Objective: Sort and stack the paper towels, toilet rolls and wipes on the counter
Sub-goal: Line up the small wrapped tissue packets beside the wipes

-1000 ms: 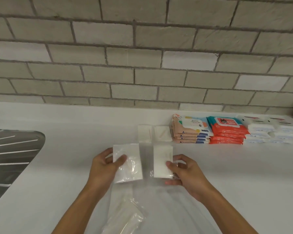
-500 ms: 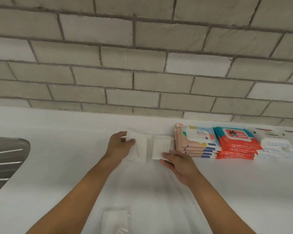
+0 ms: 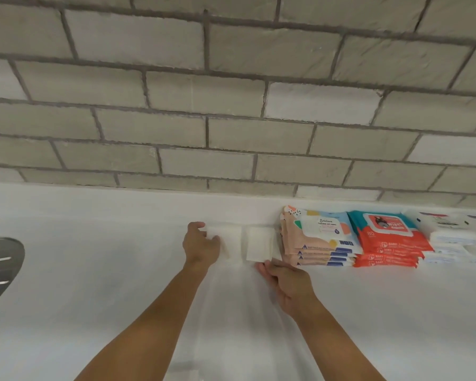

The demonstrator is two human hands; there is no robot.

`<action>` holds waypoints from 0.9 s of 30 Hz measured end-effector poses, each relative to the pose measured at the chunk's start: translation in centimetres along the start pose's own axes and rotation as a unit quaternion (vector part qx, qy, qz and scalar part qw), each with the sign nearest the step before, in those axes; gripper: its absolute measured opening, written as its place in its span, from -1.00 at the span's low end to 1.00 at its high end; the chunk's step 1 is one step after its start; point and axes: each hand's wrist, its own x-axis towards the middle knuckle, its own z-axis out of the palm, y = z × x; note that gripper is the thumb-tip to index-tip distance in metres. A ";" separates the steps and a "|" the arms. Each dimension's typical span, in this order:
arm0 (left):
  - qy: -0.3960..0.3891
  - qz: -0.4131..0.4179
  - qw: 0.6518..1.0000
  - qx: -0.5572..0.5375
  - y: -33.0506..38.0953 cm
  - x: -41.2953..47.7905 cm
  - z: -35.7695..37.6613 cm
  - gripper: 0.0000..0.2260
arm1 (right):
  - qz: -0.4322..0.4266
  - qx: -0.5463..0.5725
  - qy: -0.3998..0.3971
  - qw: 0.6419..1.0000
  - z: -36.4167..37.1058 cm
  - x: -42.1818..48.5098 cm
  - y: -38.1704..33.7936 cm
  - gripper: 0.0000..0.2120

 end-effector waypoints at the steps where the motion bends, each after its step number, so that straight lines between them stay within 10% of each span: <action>1: -0.001 0.001 1.000 0.006 -0.1 0.0 0.1 -0.55 | 0.000 0.007 0.014 1.000 0.0 -0.1 0.1 -0.77; 27: 0.005 0.032 0.999 0.027 -0.1 -0.5 -0.1 -0.65 | -0.011 -0.082 0.053 0.995 1.2 -3.1 0.0 -0.84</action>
